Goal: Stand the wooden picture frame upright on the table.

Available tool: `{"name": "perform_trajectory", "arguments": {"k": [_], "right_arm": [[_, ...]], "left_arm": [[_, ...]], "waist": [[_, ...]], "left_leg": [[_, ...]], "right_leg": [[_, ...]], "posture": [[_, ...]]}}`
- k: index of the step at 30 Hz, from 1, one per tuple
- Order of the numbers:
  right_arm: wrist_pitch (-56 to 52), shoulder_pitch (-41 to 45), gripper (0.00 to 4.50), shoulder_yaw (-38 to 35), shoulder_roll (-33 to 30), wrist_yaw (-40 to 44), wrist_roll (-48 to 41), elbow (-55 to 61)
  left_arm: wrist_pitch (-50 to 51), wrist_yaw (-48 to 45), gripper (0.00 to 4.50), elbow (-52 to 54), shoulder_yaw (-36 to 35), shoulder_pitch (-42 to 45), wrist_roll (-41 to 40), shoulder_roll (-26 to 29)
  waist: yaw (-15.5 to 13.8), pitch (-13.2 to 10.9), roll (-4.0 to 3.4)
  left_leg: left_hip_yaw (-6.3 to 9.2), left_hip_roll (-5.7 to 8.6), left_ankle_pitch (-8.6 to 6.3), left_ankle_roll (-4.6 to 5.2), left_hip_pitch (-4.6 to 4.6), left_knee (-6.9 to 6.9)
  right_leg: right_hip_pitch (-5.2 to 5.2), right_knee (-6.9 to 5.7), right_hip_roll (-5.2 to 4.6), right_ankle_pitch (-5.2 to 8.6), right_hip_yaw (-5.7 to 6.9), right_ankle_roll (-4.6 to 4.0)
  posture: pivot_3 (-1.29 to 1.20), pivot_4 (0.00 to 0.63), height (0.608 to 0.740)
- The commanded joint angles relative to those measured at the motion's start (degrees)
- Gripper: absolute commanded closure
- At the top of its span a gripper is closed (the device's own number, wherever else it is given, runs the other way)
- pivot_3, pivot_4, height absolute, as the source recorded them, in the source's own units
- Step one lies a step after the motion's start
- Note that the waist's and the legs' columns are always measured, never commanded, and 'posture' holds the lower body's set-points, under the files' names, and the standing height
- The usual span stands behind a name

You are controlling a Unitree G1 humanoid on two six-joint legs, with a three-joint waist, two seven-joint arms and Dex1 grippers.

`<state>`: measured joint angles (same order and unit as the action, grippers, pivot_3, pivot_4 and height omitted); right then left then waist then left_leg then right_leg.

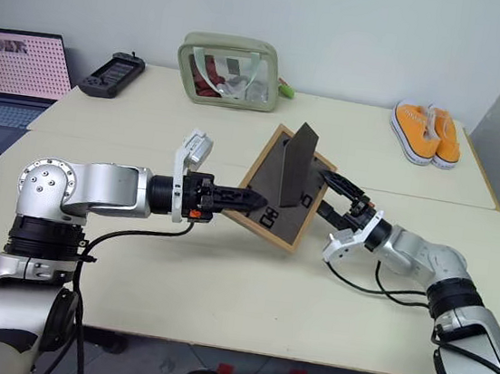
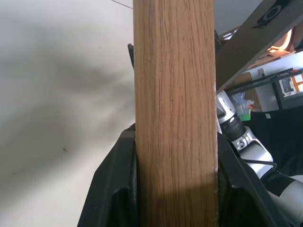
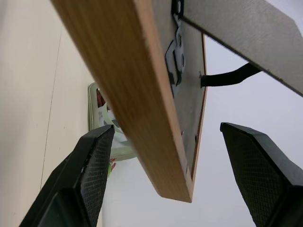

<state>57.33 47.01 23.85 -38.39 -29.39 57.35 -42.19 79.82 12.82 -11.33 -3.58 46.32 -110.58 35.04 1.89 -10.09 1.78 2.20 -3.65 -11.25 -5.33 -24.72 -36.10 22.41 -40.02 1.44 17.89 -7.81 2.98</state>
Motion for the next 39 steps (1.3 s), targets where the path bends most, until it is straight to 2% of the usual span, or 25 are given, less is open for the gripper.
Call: {"name": "perform_trajectory", "arguments": {"k": [1, 12, 16, 22, 26, 39], "right_arm": [[0.8, 3.5, 0.74, 1.4, -0.9, -4.4, 1.7, -2.3], [2.7, 7.8, 0.74, 5.5, -2.4, -11.6, 4.7, -6.1], [3.1, 8.5, 1.43, 6.6, -2.7, -12.6, 5.0, -6.6], [3.5, 9.0, 2.88, 7.4, -3.0, -13.5, 4.9, -5.9], [3.6, 9.5, 3.05, 7.6, -3.2, -14.2, 4.9, -5.6], [1.5, 9.2, 3.1, 8.0, -3.7, -14.0, 4.9, -4.5]], "left_arm": [[0.1, -2.5, 3.21, 2.2, 0.1, 0.9, -2.4, 1.1], [0.3, -4.3, 3.21, 1.6, 1.5, 1.5, -2.4, 2.6], [0.1, -4.2, 3.21, 1.3, 1.5, 1.6, -2.4, 2.4], [0.1, -4.5, 3.21, 0.8, 1.7, 1.7, -2.4, 2.4], [0.3, -5.1, 3.21, 0.0, 2.1, 2.2, -2.4, 2.5], [-1.6, -3.1, 3.21, 0.4, 2.7, 2.6, -2.4, 2.8]], "waist": [[0.0, 0.0, 0.0], [0.0, 0.0, 0.0], [0.1, 0.0, 0.0], [0.1, 0.0, 0.0], [0.1, 0.0, 0.0], [0.1, 0.0, 0.0]], "left_leg": [[0.04, 0.02, 0.0, 0.0, 0.0, 0.0], [0.31, 0.18, 0.03, 0.03, -0.01, 0.0], [0.41, 0.2, 0.03, 0.03, -0.01, 0.01], [0.46, 0.22, 0.05, 0.03, -0.01, 0.01], [0.5, 0.22, 0.05, 0.04, -0.01, 0.01], [0.53, 0.26, 0.07, 0.05, -0.01, 0.01]], "right_leg": [[-0.02, 0.01, -0.05, 0.0, 0.08, 0.0], [-0.16, 0.02, -0.27, 0.0, 0.53, 0.0], [-0.19, 0.02, -0.27, 0.0, 0.59, 0.0], [-0.2, 0.01, -0.29, 0.0, 0.62, 0.0], [-0.21, 0.01, -0.29, 0.0, 0.65, 0.0], [-0.23, 0.01, -0.33, 0.0, 0.68, 0.0]], "posture": [[0.0, 0.15, 0.74], [0.0, 0.15, 0.74], [0.0, 0.15, 0.74], [0.0, 0.15, 0.74], [0.0, 0.15, 0.74], [0.0, 0.15, 0.74]]}}
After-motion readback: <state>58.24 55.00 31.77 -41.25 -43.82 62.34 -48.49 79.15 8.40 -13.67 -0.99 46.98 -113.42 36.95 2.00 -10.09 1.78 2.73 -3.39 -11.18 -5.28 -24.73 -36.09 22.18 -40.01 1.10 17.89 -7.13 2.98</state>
